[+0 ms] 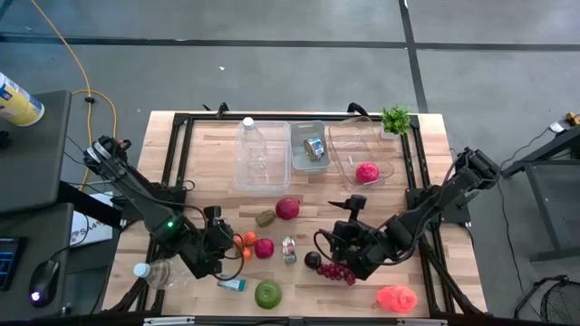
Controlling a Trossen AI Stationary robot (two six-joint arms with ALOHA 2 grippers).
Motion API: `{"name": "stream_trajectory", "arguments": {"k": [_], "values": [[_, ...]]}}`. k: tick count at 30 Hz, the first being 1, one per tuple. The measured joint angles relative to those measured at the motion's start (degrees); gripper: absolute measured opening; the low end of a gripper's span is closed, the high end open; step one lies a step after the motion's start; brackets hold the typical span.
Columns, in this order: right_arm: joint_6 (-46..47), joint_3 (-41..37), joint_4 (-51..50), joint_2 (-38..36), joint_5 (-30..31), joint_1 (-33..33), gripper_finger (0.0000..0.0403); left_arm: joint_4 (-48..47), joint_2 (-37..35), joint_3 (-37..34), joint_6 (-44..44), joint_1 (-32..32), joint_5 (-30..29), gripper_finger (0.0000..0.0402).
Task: Pick & Place Food Item
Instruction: Put the tangerine into the right transparent bin
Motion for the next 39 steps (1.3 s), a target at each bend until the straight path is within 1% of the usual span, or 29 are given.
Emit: {"name": "stream_trajectory", "arguments": {"k": [4, 8, 18, 25, 31, 36, 39], "values": [[0.3, 0.0, 0.0, 0.0, -1.4, 0.0, 0.0388, 4.7, 0.0, -1.3, 0.5, 0.9, 0.1, 0.0181], [0.3, 0.0, 0.0, 0.0, -2.8, 0.0, 0.0388, 7.0, 0.0, -3.0, 1.3, 1.0, 0.2, 0.0181], [0.4, 0.0, 0.0, 0.0, -2.8, 0.0, 0.0388, 12.3, 0.0, -7.5, 1.4, 1.0, 0.0, 0.0181], [0.4, 0.0, 0.0, 0.0, -2.8, 0.0, 0.0388, 12.7, 0.0, -10.3, 1.4, 1.2, -0.1, 0.0181], [0.4, 0.0, 0.0, 0.0, -2.8, 0.0, 0.0388, 13.6, 0.0, -11.3, 1.3, 1.6, 0.0, 0.0181], [0.4, 0.0, 0.0, 0.0, -2.8, 0.0, 0.0388, 17.1, 0.0, -13.6, 1.2, 1.6, 0.1, 0.0181], [0.4, 0.0, 0.0, 0.0, -2.8, 0.0, 0.0388, 17.6, 0.0, -14.2, 1.2, 1.6, 0.3, 0.0181]]}}
